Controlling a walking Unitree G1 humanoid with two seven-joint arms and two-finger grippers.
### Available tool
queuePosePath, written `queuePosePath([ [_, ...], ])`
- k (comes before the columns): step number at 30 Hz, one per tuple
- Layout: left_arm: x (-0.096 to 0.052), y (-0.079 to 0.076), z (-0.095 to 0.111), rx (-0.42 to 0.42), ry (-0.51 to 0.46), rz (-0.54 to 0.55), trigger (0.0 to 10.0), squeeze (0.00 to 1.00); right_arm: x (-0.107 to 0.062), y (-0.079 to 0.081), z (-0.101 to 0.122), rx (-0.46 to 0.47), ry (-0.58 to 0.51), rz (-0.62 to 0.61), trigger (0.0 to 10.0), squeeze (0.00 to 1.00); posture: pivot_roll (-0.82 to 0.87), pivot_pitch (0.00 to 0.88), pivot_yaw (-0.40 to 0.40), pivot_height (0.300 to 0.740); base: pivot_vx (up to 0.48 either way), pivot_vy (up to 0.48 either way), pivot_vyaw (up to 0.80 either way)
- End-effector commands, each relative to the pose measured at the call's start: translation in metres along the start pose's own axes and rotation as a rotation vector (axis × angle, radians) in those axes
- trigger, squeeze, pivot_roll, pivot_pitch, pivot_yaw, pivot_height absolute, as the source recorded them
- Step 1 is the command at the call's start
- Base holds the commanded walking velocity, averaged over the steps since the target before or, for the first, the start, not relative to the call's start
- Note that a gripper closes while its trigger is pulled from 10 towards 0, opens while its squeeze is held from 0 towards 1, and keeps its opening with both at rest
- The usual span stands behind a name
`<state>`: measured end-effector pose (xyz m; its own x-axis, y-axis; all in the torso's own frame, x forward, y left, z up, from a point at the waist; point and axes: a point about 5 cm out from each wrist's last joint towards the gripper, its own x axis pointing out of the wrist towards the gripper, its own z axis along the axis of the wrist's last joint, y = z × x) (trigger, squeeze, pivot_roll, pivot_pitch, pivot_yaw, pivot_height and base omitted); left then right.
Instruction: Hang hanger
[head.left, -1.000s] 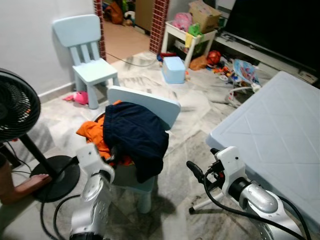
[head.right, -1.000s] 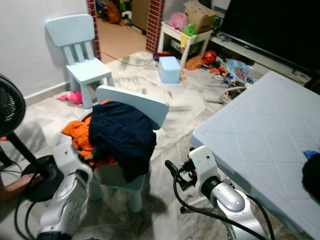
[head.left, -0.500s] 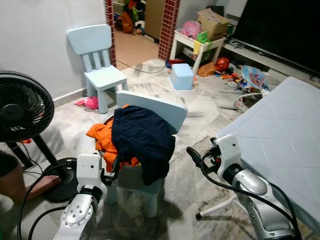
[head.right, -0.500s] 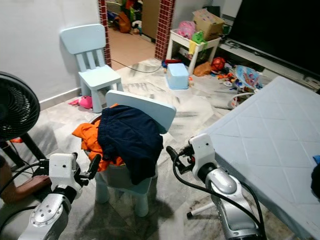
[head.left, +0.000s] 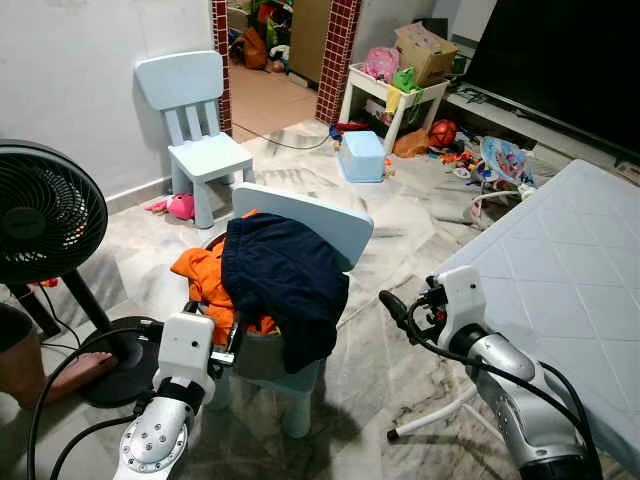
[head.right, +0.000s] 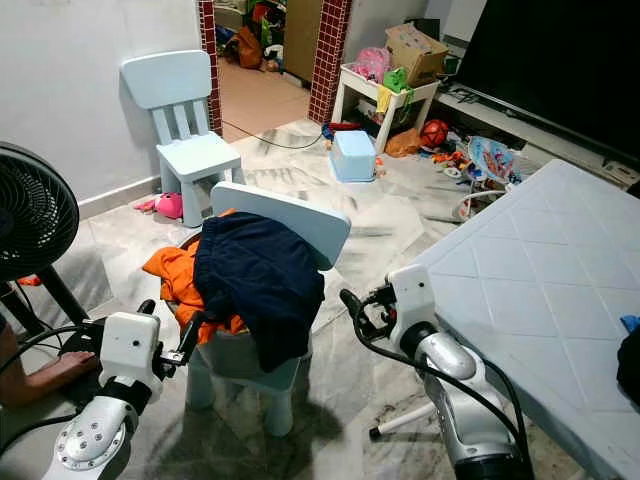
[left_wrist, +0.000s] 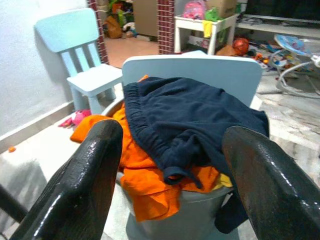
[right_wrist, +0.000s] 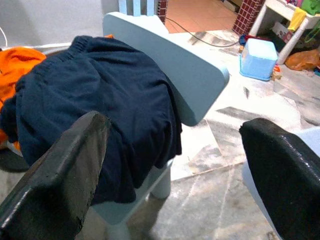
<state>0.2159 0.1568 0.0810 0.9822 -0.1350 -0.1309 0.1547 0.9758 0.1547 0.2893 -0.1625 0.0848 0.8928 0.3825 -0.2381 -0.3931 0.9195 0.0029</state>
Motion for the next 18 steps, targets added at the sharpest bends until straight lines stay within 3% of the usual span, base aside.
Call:
queuePosePath([
  [1,0.005,-0.005,0.009,0.01,-0.043,-0.016,10.0,0.0,0.003,-0.003,0.001,0.002,-0.009,-0.003,10.0,0.0,0.04,0.0,-0.138,0.74,0.0,0.0,0.53],
  [13,0.02,-0.007,0.014,-0.009,-0.069,0.041,10.0,0.0,0.006,0.0,0.0,0.003,-0.036,0.004,10.0,0.0,0.03,0.0,-0.119,0.74,0.0,0.0,0.76],
  [18,0.025,-0.007,0.016,0.004,-0.077,0.04,10.0,0.0,0.007,0.002,0.002,-0.016,-0.049,0.015,10.0,0.0,0.02,0.0,-0.11,0.74,0.0,0.0,0.0],
])
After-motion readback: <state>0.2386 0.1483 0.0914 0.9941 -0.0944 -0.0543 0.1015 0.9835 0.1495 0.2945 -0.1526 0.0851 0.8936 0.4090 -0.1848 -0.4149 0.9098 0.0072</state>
